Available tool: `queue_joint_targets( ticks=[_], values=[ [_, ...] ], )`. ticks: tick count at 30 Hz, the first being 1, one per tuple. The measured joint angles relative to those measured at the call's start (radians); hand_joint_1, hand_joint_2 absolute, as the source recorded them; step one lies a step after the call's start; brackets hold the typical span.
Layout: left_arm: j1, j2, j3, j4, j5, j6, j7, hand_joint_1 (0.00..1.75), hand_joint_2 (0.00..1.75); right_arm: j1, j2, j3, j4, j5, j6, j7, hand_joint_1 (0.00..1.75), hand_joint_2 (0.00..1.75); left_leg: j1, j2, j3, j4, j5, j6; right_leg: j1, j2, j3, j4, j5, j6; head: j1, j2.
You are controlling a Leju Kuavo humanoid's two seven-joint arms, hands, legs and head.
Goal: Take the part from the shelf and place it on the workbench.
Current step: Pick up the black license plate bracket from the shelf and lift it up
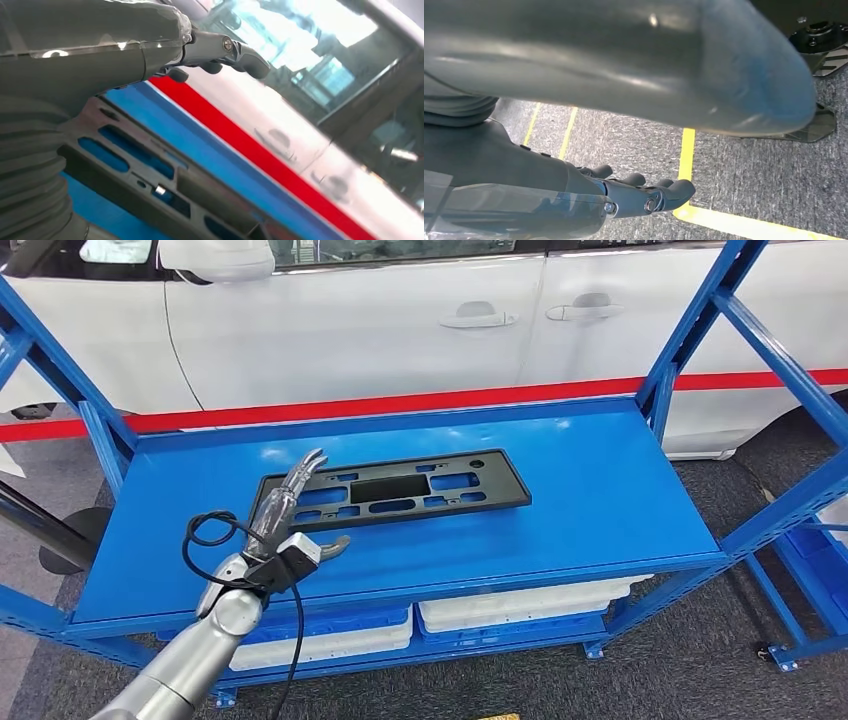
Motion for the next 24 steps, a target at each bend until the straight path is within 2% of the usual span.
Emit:
queue_joint_targets(
  ticks=[4, 11, 24],
  values=[
    [0.015, -0.001, 0.019, -0.035, -0.008, 0.008, -0.010, 0.00, 1.75, 0.000, 0.000, 0.000, 0.000, 0.002, 0.000, 0.000, 0.00, 0.00, 0.000, 0.000, 0.000, 0.000, 0.000, 0.000, 0.000, 0.000, 0.000, 0.000, 0.000, 0.000, 0.000, 0.000],
    [0.011, 0.000, 0.013, -0.039, -0.136, 0.080, 0.007, 0.00, 1.75, 0.000, 0.000, 0.003, 0.000, 0.003, 0.001, 0.000, 0.00, 0.00, 0.000, 0.000, 0.000, 0.000, 0.000, 0.000, 0.000, 0.000, 0.000, 0.000, 0.000, 0.000, 0.000, 0.000],
    [-0.043, 0.008, -0.059, 0.040, -0.347, 0.180, 0.057, 0.00, 1.75, -0.003, 0.000, 0.012, 0.000, 0.008, 0.002, 0.007, 0.00, 0.00, 0.000, 0.000, 0.000, 0.000, 0.000, 0.000, 0.000, 0.000, 0.000, 0.000, 0.000, 0.000, 0.000, 0.000]
  ],
)
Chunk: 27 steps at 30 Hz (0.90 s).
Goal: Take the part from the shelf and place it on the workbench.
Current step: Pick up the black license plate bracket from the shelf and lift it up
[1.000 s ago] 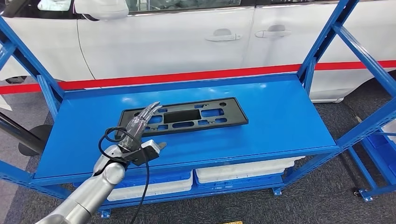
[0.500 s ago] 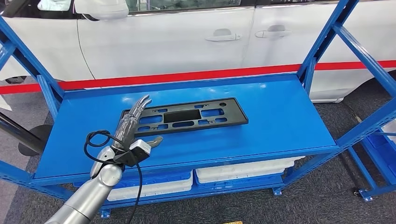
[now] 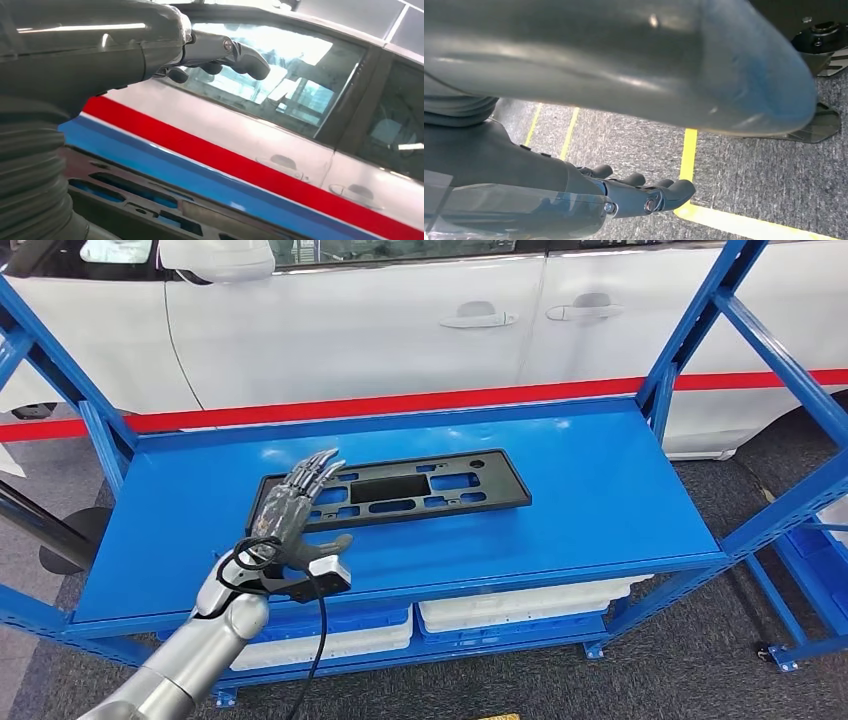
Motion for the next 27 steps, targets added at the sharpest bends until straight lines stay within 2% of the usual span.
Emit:
queue_joint_targets(
  ticks=[7, 18, 27],
  values=[
    [-0.064, 0.001, -0.067, 0.109, -0.144, 0.022, 0.067, 0.00, 1.75, -0.009, 0.000, 0.010, 0.000, 0.009, 0.005, 0.005, 0.00, 0.00, 0.000, 0.000, 0.000, 0.000, 0.000, 0.000, 0.000, 0.000, 0.000, 0.000, 0.000, 0.000, 0.000, 0.000],
    [-0.123, -0.001, -0.120, 0.222, -0.184, 0.013, 0.107, 0.00, 1.75, -0.016, 0.000, 0.014, 0.000, 0.014, 0.005, 0.010, 0.00, 0.00, 0.000, 0.000, 0.000, 0.000, 0.000, 0.000, 0.000, 0.000, 0.000, 0.000, 0.000, 0.000, 0.000, 0.000],
    [-0.212, -0.014, -0.144, 0.384, -0.218, -0.010, 0.165, 0.00, 1.75, -0.019, 0.000, 0.020, 0.000, 0.015, 0.006, 0.016, 0.00, 0.00, 0.000, 0.000, 0.000, 0.000, 0.001, 0.000, 0.000, 0.000, 0.000, 0.001, 0.000, 0.000, 0.000, 0.000]
  ],
)
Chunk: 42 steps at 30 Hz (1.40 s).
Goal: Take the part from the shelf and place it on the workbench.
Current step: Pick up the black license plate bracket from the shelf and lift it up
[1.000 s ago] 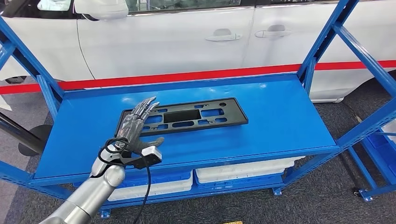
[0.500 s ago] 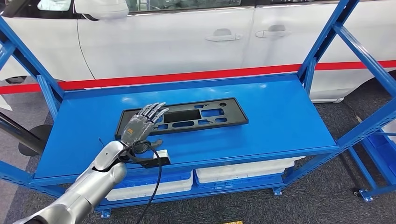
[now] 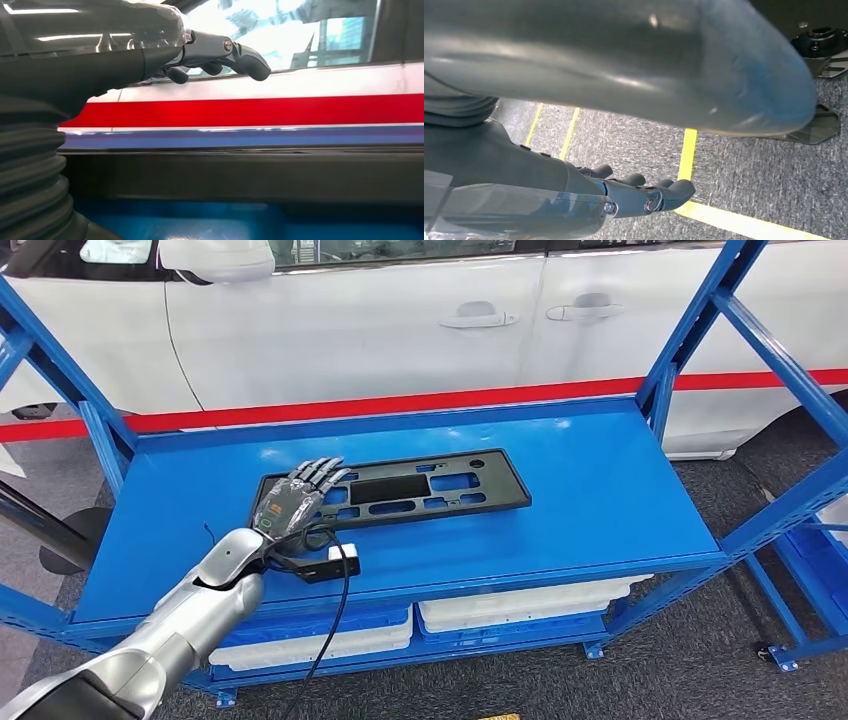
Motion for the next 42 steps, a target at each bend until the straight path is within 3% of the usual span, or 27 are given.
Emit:
queue_joint_targets(
  ticks=[20, 21, 24, 25, 42],
  values=[
    [-0.043, -0.010, 0.000, 0.081, 0.016, -0.025, 0.010, 0.00, 1.75, 0.000, 0.000, 0.000, 0.000, -0.001, 0.000, 0.000, 0.00, 0.00, 0.000, 0.000, 0.001, 0.000, 0.000, 0.000, 0.000, 0.000, 0.001, 0.001, 0.000, 0.000, 0.000, 0.000],
    [-0.045, -0.010, 0.000, 0.084, 0.019, -0.029, 0.010, 0.23, 1.75, 0.000, 0.000, 0.000, 0.000, -0.001, 0.000, 0.000, 0.00, 0.00, 0.000, 0.000, 0.002, 0.000, 0.000, 0.000, 0.000, 0.000, 0.001, 0.001, 0.000, 0.000, 0.000, 0.000],
    [-0.048, -0.010, 0.000, 0.091, 0.021, -0.037, 0.010, 1.53, 1.75, 0.001, 0.000, 0.000, 0.000, -0.001, 0.000, 0.000, 0.00, 0.00, 0.000, 0.000, 0.002, 0.000, 0.000, 0.000, 0.000, 0.000, 0.001, 0.001, 0.000, 0.000, 0.000, 0.000],
    [-0.048, -0.010, 0.000, 0.093, 0.019, -0.038, 0.010, 1.74, 1.75, 0.001, 0.000, 0.000, 0.000, -0.001, 0.000, 0.000, 0.00, 0.00, 0.000, 0.000, 0.002, 0.000, 0.000, 0.000, 0.000, 0.000, 0.001, 0.001, 0.000, 0.000, 0.000, 0.000],
    [-0.045, -0.009, -0.002, 0.107, 0.009, -0.042, -0.004, 1.75, 1.75, 0.001, 0.000, 0.000, 0.000, -0.004, -0.001, 0.000, 0.00, 0.00, 0.000, 0.000, 0.002, 0.000, 0.000, 0.000, 0.000, 0.000, 0.001, 0.002, 0.000, 0.000, 0.000, 0.000]
  ],
)
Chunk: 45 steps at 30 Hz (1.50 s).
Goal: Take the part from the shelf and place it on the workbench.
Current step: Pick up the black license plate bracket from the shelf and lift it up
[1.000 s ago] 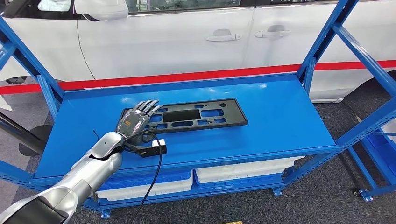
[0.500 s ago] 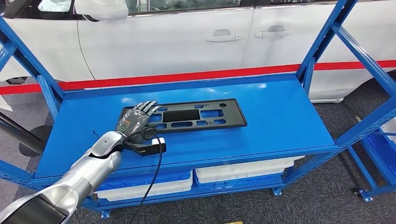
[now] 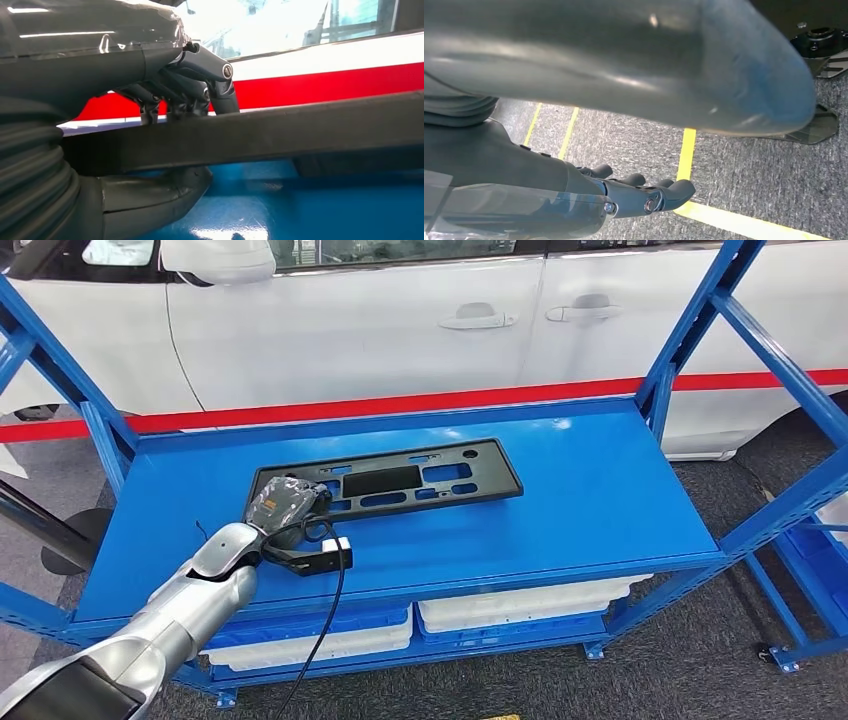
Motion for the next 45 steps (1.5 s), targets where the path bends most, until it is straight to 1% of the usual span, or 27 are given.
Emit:
queue_joint_targets(
  ticks=[13, 19, 23, 26, 29, 33, 36, 40, 43, 45],
  values=[
    [0.000, 0.000, 0.000, 0.000, 0.000, 0.001, -0.001, 1.75, 1.75, 0.000, 0.000, 0.000, 0.000, 0.000, 0.000, 0.000, 0.00, 0.00, 0.000, 0.000, 0.000, 0.000, 0.000, 0.000, 0.000, 0.000, 0.000, 0.000, 0.000, 0.000, 0.000, 0.000],
    [0.003, 0.000, 0.000, 0.001, -0.006, 0.017, -0.008, 1.75, 1.75, 0.000, 0.000, 0.000, 0.000, 0.000, 0.000, 0.000, 0.00, 0.00, 0.000, 0.000, 0.000, 0.000, 0.000, 0.000, 0.000, 0.000, 0.000, 0.000, 0.000, 0.000, 0.000, 0.000],
    [0.014, 0.002, -0.006, 0.001, -0.008, 0.055, -0.042, 1.75, 1.75, 0.000, 0.000, 0.000, 0.000, 0.000, -0.001, 0.000, 0.00, 0.00, 0.000, 0.000, 0.000, 0.000, 0.000, 0.000, 0.000, 0.000, 0.000, 0.000, 0.000, 0.000, 0.000, 0.000],
    [0.035, 0.005, -0.004, -0.013, 0.036, 0.112, -0.075, 1.75, 1.75, 0.002, 0.000, 0.000, 0.000, -0.005, -0.005, -0.002, 0.00, 0.00, 0.000, 0.000, 0.000, 0.000, 0.000, 0.000, 0.000, 0.000, 0.000, 0.000, 0.000, 0.000, 0.000, 0.000],
    [0.078, 0.008, 0.023, -0.082, 0.051, 0.157, -0.068, 1.75, 1.75, 0.010, 0.000, 0.000, 0.000, -0.013, -0.011, -0.007, 0.00, 0.00, 0.000, 0.000, -0.001, 0.000, 0.000, 0.000, 0.000, 0.000, -0.001, 0.000, 0.000, 0.000, 0.000, 0.000],
    [0.139, 0.025, 0.060, -0.228, 0.009, 0.157, -0.023, 1.75, 1.75, 0.026, 0.000, 0.000, 0.000, -0.017, -0.018, -0.014, 0.00, 0.00, 0.000, 0.000, -0.003, 0.000, 0.000, 0.000, 0.000, 0.000, -0.003, 0.000, 0.000, 0.000, 0.000, 0.000],
    [0.157, 0.035, 0.072, -0.295, 0.003, 0.153, -0.013, 1.75, 1.75, 0.031, 0.000, 0.000, 0.000, -0.017, -0.018, -0.015, 0.00, 0.00, 0.000, 0.000, -0.003, 0.000, 0.000, 0.000, 0.000, 0.000, -0.003, 0.000, 0.000, 0.000, 0.000, 0.000],
    [0.172, 0.045, 0.081, -0.341, -0.006, 0.154, -0.010, 1.75, 1.75, 0.033, 0.000, 0.000, 0.000, -0.018, -0.018, -0.015, 0.00, 0.00, 0.000, 0.000, -0.003, 0.000, 0.000, 0.000, 0.000, 0.000, -0.003, 0.000, 0.000, 0.000, 0.000, 0.000],
    [0.187, 0.051, 0.095, -0.379, -0.061, 0.159, -0.015, 1.75, 1.75, 0.033, 0.000, 0.000, 0.000, -0.018, -0.019, -0.016, 0.00, 0.00, 0.000, 0.000, -0.003, 0.000, 0.000, 0.000, 0.000, 0.000, -0.003, 0.000, 0.000, 0.000, 0.000, 0.000],
    [0.207, 0.056, 0.116, -0.430, -0.114, 0.161, -0.022, 1.75, 1.75, 0.033, 0.000, 0.000, 0.000, -0.020, -0.020, -0.018, 0.00, 0.00, 0.000, 0.000, -0.003, 0.000, 0.000, 0.000, 0.000, 0.000, -0.004, 0.000, 0.000, 0.000, 0.000, 0.000]
  ],
)
